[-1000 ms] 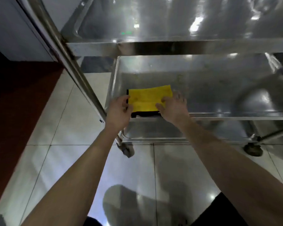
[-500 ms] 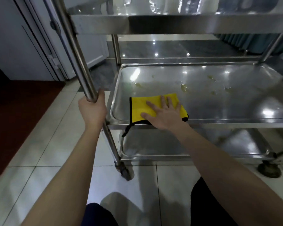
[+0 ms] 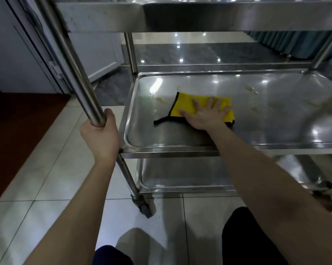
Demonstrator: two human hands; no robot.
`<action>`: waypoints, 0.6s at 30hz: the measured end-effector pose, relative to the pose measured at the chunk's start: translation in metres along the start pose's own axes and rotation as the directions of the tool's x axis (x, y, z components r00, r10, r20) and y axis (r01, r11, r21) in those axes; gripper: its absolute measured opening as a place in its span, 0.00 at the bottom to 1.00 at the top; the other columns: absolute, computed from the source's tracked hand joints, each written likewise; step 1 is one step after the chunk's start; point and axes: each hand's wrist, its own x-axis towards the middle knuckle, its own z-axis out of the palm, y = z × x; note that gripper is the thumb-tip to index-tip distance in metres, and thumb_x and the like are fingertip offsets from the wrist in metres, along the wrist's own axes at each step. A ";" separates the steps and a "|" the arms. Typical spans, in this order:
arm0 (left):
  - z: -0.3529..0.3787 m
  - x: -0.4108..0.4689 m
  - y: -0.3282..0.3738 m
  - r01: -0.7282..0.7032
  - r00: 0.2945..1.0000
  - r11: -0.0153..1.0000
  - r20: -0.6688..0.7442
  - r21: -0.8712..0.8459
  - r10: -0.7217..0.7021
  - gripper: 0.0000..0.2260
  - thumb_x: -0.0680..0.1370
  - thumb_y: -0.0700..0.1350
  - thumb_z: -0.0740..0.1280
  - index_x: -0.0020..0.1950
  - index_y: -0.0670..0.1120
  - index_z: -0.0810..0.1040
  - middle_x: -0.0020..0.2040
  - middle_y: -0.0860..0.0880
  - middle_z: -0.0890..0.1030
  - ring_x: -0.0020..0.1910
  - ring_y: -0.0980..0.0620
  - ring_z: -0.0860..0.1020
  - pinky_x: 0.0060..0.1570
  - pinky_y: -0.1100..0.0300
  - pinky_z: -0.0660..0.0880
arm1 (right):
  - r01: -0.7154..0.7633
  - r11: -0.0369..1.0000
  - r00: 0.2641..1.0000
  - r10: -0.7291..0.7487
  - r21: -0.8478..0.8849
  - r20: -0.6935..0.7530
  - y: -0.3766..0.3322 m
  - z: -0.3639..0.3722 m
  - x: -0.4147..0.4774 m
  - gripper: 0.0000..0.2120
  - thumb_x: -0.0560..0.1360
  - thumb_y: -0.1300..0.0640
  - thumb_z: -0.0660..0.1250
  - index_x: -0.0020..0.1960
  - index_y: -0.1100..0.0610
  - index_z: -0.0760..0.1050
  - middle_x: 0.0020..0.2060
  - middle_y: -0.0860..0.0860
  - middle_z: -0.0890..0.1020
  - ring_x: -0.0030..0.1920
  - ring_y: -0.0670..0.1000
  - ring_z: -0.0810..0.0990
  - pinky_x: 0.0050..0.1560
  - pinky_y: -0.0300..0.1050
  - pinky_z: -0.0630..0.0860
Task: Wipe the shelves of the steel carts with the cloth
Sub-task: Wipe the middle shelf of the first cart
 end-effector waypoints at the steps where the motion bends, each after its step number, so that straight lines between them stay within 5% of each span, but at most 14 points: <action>1: 0.000 0.000 -0.001 0.003 1.000 1.000 -0.006 0.000 -0.003 0.24 0.78 0.54 0.72 0.29 0.53 0.62 0.30 0.43 0.63 0.28 0.44 0.65 0.26 0.44 0.65 | 0.051 0.999 0.999 -0.051 0.000 0.000 -0.024 0.002 0.002 0.50 0.69 0.12 0.40 0.86 0.34 0.42 0.86 0.63 0.40 0.84 0.72 0.35 0.73 0.84 0.33; 7: 0.000 -0.001 0.000 -0.012 0.999 0.998 -0.033 0.054 0.014 0.24 0.78 0.56 0.70 0.33 0.41 0.65 0.30 0.31 0.66 0.28 0.45 0.68 0.26 0.46 0.67 | 0.244 0.969 0.970 -0.244 -0.023 0.005 -0.138 0.021 -0.025 0.44 0.75 0.17 0.43 0.86 0.35 0.44 0.85 0.66 0.40 0.83 0.74 0.34 0.69 0.86 0.31; 14: -0.003 -0.007 0.015 -0.020 0.999 0.995 -0.045 0.098 0.024 0.20 0.77 0.53 0.69 0.32 0.46 0.65 0.32 0.30 0.67 0.28 0.46 0.67 0.26 0.45 0.67 | 0.359 0.933 0.933 -0.358 -0.012 0.029 -0.155 0.048 -0.100 0.39 0.80 0.24 0.41 0.87 0.38 0.43 0.86 0.59 0.37 0.84 0.67 0.32 0.69 0.82 0.24; 18: -0.004 -0.010 0.026 0.019 0.999 0.994 -0.028 0.106 -0.016 0.18 0.75 0.51 0.69 0.30 0.52 0.63 0.30 0.39 0.67 0.29 0.45 0.67 0.27 0.42 0.69 | 0.395 0.919 0.914 -0.395 0.018 0.093 -0.127 0.034 -0.107 0.38 0.81 0.25 0.44 0.87 0.36 0.44 0.87 0.52 0.39 0.86 0.61 0.34 0.75 0.78 0.29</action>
